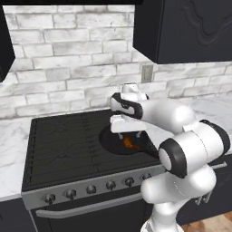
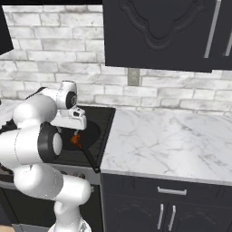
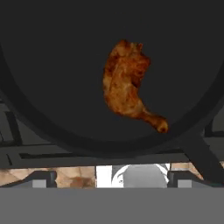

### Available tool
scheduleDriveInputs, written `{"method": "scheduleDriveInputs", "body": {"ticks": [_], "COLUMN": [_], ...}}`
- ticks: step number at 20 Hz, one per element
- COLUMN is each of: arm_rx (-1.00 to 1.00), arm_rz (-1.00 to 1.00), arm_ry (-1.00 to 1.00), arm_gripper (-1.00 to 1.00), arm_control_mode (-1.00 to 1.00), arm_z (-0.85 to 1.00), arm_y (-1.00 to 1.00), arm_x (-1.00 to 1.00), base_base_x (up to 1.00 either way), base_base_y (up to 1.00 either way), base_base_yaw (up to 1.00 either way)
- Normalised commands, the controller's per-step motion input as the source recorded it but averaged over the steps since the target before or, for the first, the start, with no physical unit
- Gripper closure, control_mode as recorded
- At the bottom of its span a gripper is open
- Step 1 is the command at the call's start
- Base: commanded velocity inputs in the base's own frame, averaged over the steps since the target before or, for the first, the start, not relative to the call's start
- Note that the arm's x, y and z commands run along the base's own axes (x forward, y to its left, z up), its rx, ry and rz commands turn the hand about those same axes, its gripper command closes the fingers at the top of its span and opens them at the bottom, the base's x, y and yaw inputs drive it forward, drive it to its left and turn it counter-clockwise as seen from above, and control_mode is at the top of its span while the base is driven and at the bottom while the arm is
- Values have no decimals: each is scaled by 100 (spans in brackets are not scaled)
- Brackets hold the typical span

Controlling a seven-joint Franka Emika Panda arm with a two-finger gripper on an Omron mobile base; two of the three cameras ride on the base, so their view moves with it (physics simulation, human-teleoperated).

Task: Take the chicken drumsticks from the pan and place one on each plate on the dining counter.

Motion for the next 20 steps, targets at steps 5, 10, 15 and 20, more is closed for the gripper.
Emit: {"method": "scheduleDriveInputs", "body": {"ticks": [5,10,15,20], "arm_rx": [-4,0,1,1], "arm_rz": [24,23,18,17], "arm_ry": [0,-5,-16,-20], "arm_gripper": [-100,-100,-100,-100], "arm_control_mode": [-100,-100,-100,-100], "arm_z": [-33,-31,-28,-26], "arm_y": [-12,-13,0,0], "arm_x": [0,0,8,2], "base_base_x": [0,0,0,0], "base_base_y": [0,0,0,0], "base_base_yaw": [0,0,0,0]}}
